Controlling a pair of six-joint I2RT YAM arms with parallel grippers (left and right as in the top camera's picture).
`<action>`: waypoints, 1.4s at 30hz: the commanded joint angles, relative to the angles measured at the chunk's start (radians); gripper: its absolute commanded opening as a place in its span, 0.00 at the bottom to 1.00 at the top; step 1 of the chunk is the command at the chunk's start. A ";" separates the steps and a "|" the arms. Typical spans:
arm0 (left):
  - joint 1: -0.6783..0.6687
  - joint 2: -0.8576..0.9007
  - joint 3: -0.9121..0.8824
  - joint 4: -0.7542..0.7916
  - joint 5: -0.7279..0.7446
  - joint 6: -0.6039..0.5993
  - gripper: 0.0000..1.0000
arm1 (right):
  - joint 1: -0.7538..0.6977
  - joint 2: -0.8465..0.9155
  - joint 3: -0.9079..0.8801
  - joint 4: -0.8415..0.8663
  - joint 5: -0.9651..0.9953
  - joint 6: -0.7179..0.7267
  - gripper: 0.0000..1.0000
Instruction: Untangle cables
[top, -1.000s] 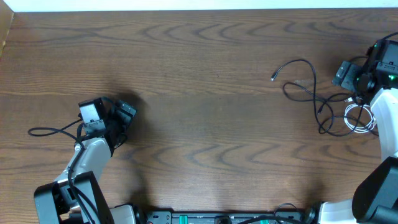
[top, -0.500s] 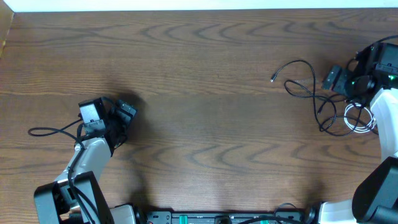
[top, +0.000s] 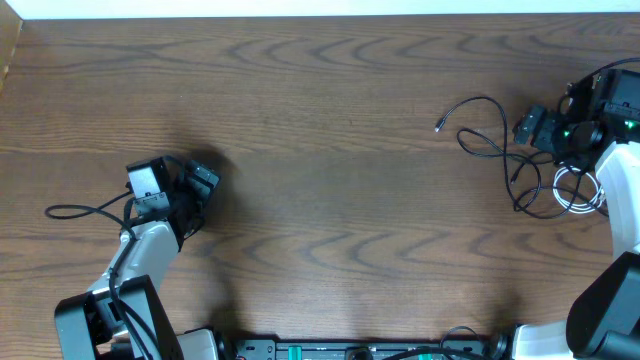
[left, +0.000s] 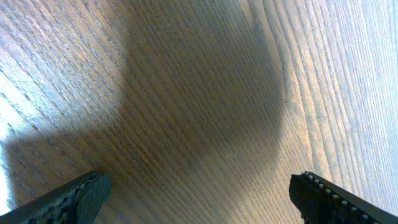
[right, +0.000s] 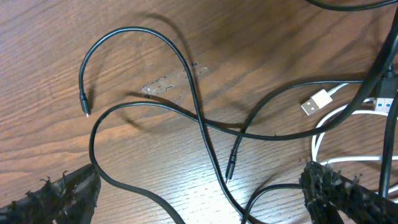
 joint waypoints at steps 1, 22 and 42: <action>0.005 0.023 -0.017 -0.023 -0.043 0.013 0.99 | 0.004 0.001 -0.001 -0.002 -0.009 0.007 0.99; 0.005 0.023 -0.017 -0.022 -0.043 0.013 0.99 | 0.003 0.001 -0.001 -0.002 -0.009 0.007 0.99; 0.005 0.023 -0.017 -0.022 -0.043 0.013 0.99 | -0.002 -0.209 -0.001 -0.002 -0.009 0.007 0.99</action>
